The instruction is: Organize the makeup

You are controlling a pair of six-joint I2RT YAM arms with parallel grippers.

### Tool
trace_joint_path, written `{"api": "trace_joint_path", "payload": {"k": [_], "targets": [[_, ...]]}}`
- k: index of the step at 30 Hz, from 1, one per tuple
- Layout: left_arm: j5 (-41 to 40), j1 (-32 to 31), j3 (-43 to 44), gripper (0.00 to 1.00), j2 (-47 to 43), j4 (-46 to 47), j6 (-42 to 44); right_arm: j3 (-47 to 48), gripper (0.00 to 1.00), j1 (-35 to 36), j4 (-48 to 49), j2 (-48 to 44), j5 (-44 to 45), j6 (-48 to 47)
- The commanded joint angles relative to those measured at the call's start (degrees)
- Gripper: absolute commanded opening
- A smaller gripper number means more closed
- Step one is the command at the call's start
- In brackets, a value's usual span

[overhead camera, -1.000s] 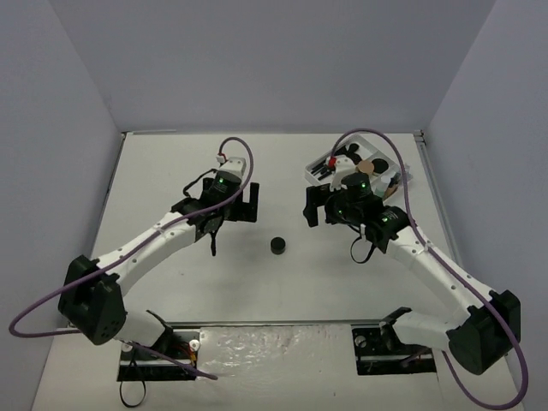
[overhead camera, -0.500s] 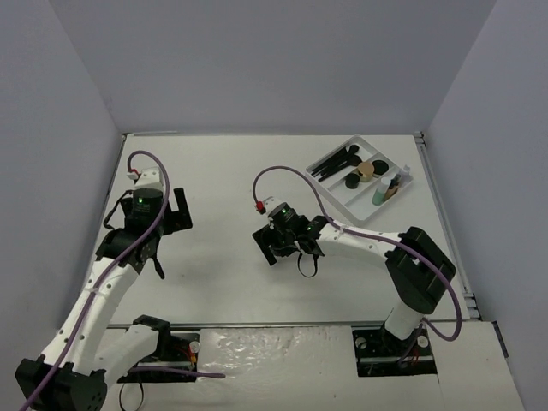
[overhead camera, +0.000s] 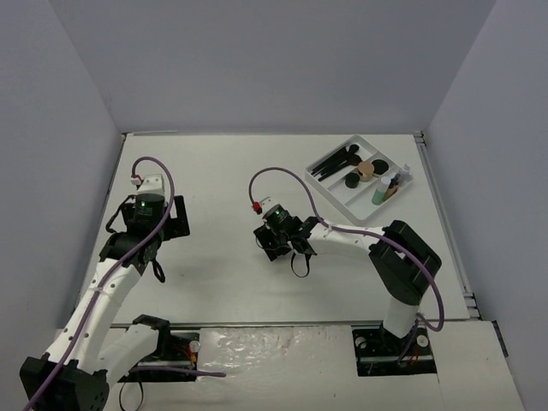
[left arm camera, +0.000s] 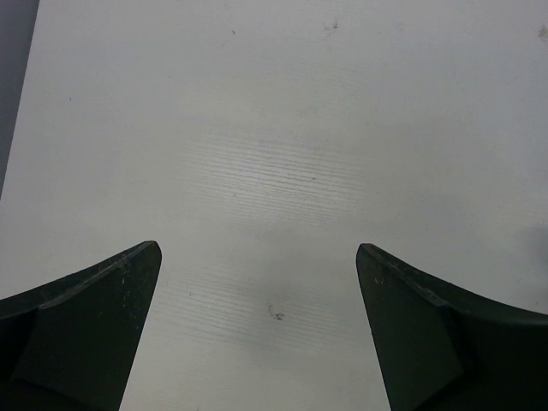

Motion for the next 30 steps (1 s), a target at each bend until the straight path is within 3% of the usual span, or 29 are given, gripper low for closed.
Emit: {"api": "trace_joint_path", "payload": {"k": [1,8,10,19,24,30], "targets": [[0.75,0.82,1.73,0.97,1.27,3.52,1.26,2.23,0.52,0.21,3.12,0.03,2.16,0.46],[1.41,1.50,1.67,0.97,1.70,3.67,1.43,2.03,0.10,-0.54,2.95,-1.98,3.95,1.62],[1.49,1.55,1.69,0.97,1.75,3.74,1.43,2.27,0.03,-1.72,2.82,-4.16,5.03,2.49],[2.36,1.68,1.73,0.97,2.32,3.92,1.48,7.77,0.00,-19.79,-0.43,-11.37,12.28,11.58],[2.32,1.68,1.73,0.97,2.04,4.05,1.54,10.90,0.00,-29.49,-0.47,-8.65,11.32,15.14],[2.32,1.68,1.77,0.97,1.63,4.14,1.77,15.16,0.00,-34.72,-0.06,-0.96,8.89,16.63]]}}
